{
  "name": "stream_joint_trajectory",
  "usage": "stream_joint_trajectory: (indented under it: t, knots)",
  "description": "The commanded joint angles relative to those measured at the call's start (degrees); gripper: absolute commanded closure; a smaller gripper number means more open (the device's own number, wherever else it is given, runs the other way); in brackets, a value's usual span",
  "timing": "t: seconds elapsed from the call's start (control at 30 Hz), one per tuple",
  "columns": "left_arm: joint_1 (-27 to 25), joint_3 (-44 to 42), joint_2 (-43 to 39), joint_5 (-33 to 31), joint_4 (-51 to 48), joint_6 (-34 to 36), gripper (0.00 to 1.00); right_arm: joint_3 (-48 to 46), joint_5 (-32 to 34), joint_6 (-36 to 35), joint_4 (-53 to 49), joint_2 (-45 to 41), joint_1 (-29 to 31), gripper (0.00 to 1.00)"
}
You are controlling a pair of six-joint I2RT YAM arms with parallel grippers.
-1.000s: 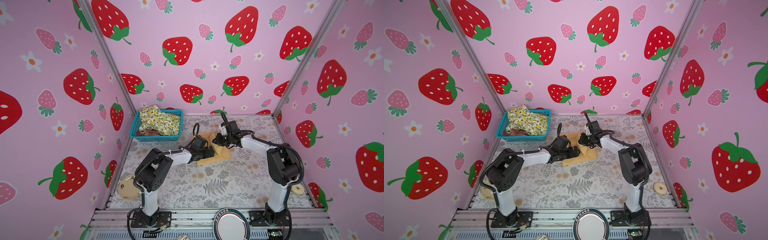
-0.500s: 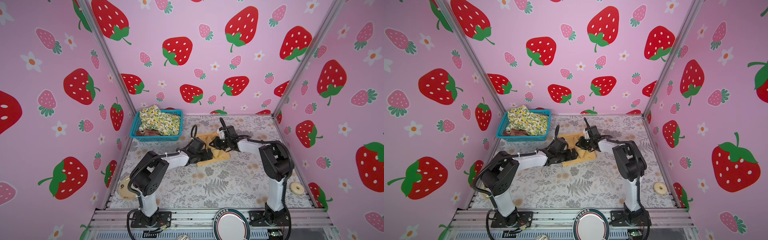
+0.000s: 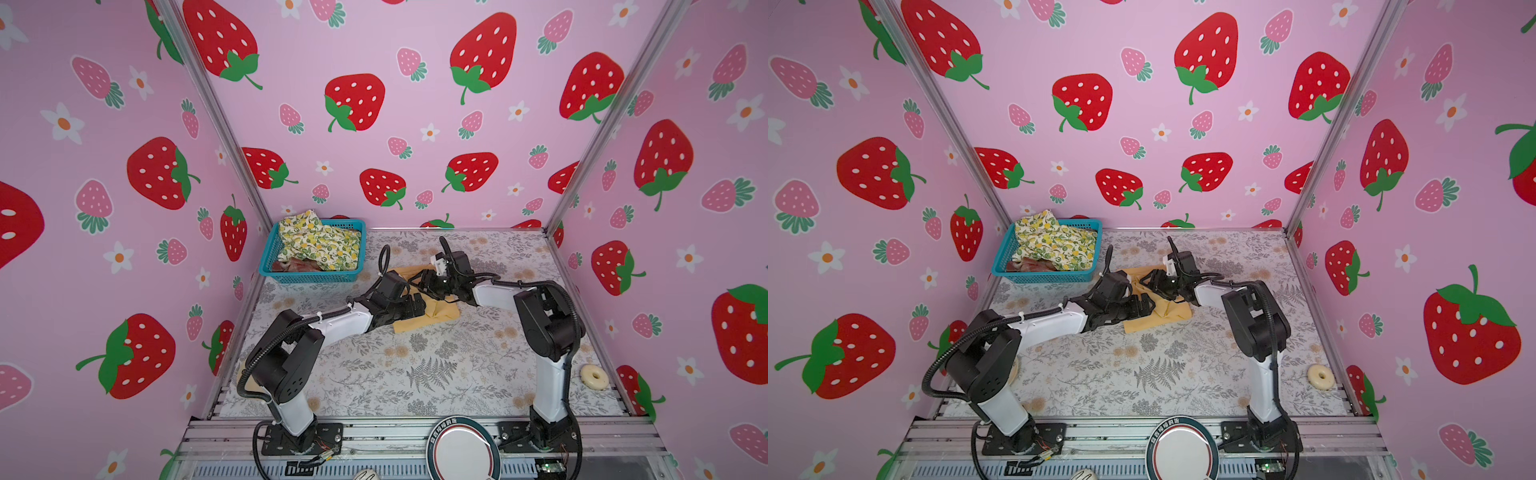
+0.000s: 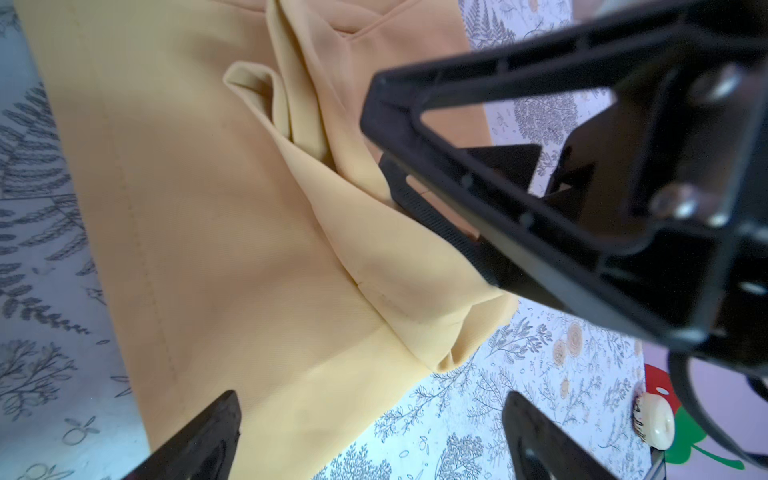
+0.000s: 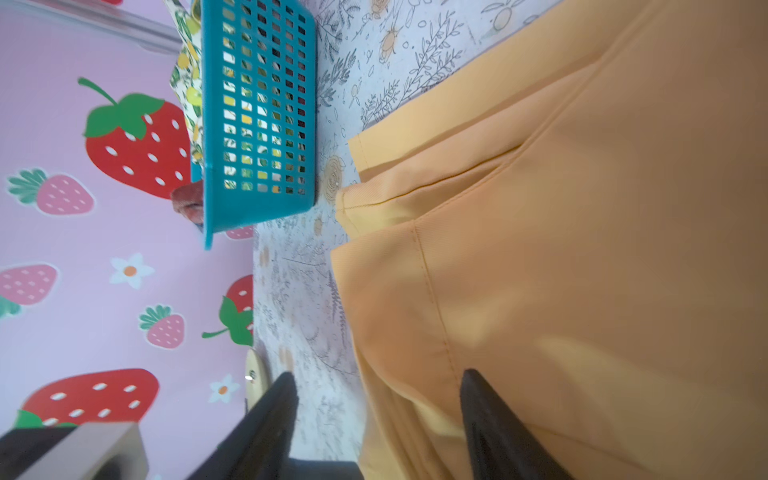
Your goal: Fold and stack the skirts
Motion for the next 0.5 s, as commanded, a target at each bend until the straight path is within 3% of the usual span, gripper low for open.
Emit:
stream_joint_trajectory:
  t: [0.0, 0.47]
  knots:
    - [0.01, -0.34, -2.58, -1.35, -2.23, 0.71, 0.01, 1.78, -1.04, 2.96, 1.75, -2.75, 0.47, 0.00]
    - [-0.01, 1.39, -7.58, -2.53, -4.95, 1.17, 0.01, 12.67, 1.03, -4.01, -9.09, -4.66, -3.06, 0.00]
